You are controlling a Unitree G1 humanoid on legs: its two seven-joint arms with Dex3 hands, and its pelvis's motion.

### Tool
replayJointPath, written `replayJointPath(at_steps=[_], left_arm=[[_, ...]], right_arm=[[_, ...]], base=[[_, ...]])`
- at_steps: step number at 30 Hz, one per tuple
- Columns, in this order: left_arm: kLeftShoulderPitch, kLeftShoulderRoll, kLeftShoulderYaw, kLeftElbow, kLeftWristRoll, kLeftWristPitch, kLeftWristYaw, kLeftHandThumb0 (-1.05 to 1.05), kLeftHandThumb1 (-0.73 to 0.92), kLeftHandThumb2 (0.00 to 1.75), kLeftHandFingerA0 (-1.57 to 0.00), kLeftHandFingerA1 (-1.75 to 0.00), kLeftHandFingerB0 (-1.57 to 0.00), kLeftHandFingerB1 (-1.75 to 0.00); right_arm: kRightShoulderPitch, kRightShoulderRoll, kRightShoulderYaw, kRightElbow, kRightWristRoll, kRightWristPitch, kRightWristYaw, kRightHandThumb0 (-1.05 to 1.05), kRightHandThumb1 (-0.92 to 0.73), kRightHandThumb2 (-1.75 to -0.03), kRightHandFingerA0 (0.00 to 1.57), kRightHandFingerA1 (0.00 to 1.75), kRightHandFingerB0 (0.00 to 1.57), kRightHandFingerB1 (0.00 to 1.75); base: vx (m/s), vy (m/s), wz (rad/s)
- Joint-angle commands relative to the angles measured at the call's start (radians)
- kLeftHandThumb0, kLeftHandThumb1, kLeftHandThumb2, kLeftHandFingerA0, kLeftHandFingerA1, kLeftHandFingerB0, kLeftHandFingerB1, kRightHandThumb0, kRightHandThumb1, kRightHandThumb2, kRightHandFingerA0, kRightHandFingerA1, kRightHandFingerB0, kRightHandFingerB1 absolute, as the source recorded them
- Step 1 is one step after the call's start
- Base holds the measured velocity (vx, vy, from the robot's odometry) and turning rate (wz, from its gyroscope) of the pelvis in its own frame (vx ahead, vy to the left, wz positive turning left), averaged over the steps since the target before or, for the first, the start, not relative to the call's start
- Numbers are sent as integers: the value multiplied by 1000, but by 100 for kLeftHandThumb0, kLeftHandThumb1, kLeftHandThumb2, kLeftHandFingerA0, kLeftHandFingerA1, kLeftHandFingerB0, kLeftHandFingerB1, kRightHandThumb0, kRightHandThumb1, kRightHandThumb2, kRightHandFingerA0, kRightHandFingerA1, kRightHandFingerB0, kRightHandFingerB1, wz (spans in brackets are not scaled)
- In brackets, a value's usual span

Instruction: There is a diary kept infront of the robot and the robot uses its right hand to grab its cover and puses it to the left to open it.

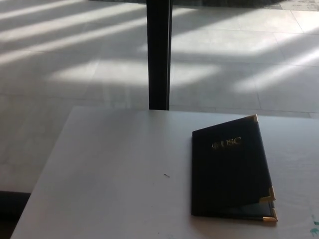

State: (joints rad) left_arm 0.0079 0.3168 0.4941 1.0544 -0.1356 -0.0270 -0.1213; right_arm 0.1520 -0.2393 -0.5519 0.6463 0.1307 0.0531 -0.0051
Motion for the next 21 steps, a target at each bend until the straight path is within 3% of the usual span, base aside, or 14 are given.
replayJointPath(at_steps=[1, 2, 3, 5, 6, 7, 8, 9, 12, 15, 16, 17, 18, 21], left_arm=[[-90, 91, 340, 122, -355, 22, -55, -105, 79, 150, -43, -144, -23, -124], [-90, 91, 345, 123, -352, 24, -59, -105, 79, 148, -39, -137, -23, -121], [-89, 91, 348, 126, -347, 22, -67, -105, 92, 106, -19, -174, -14, -152], [-91, 93, 352, 134, -334, 18, -81, -105, 92, 100, -25, -155, -18, -136], [-92, 94, 356, 135, -331, 18, -77, -105, 92, 108, -22, -175, -16, -153], [-94, 95, 361, 138, -327, 20, -73, -105, 78, 148, -37, -136, -23, -121], [-95, 97, 364, 143, -322, 18, -78, -105, 79, 150, -38, -138, -25, -124], [-94, 96, 369, 141, -321, 14, -82, -105, 79, 152, -43, -145, -26, -128], [-96, 97, 380, 144, -314, 14, -79, -105, 78, 152, -40, -142, -26, -127], [-99, 97, 386, 147, -306, 11, -77, -105, 79, 153, -45, -148, -26, -130], [-100, 98, 390, 149, -305, 12, -78, -105, 78, 151, -44, -145, -25, -126], [-102, 98, 396, 153, -305, 13, -74, -105, 79, 152, -48, -149, -26, -129], [-104, 101, 398, 156, -305, 14, -69, -105, 79, 153, -50, -151, -29, -131], [-106, 103, 403, 158, -302, 14, -74, -105, 81, 152, -45, -146, -26, -128]], right_arm=[[-75, -40, -447, -190, 514, 175, -125, -44, -80, -129, 66, 97, 19, 69], [-83, -53, -469, -198, 515, 178, -140, -70, -92, -89, 56, 136, 29, 109], [-86, -59, -488, -213, 514, 164, -151, -71, -92, -88, 59, 139, 32, 113], [-120, -102, -523, -216, 517, 142, -136, -77, -81, -116, 68, 108, 52, 92], [-129, -104, -528, -229, 514, 145, -142, -76, -92, -82, 64, 131, 42, 112], [-152, -114, -536, -254, 507, 150, -162, -72, -80, -121, 76, 108, 54, 93], [-178, -130, -542, -273, 500, 160, -178, -76, -92, -81, 77, 123, 46, 113], [-213, -144, -551, -311, 510, 180, -197, -72, -84, -124, 78, 107, 48, 90], [-287, -172, -545, -401, 521, 208, -201, -78, -92, -81, 72, 104, 46, 99], [-377, -177, -541, -472, 537, 246, -247, -75, -92, -75, 92, 84, 62, 89], [-403, -174, -530, -500, 539, 254, -254, -79, -92, -77, 93, 78, 69, 85], [-416, -163, -512, -538, 534, 258, -242, -69, -81, -125, 85, 77, 70, 80], [-427, -141, -487, -587, 531, 260, -241, -78, -92, -76, 90, 67, 75, 72], [-456, -91, -411, -709, 506, 308, -262, -78, -92, -74, 85, 60, 77, 60]], base=[[0, 0, 0], [0, 0, 0], [0, 0, 0], [0, 0, 0], [0, 0, 0], [0, 0, 0], [0, 0, 0], [0, 0, 0], [0, 0, 0], [0, 0, 0], [0, 0, 0], [0, 0, 0], [0, 0, 0], [0, 0, 0]])
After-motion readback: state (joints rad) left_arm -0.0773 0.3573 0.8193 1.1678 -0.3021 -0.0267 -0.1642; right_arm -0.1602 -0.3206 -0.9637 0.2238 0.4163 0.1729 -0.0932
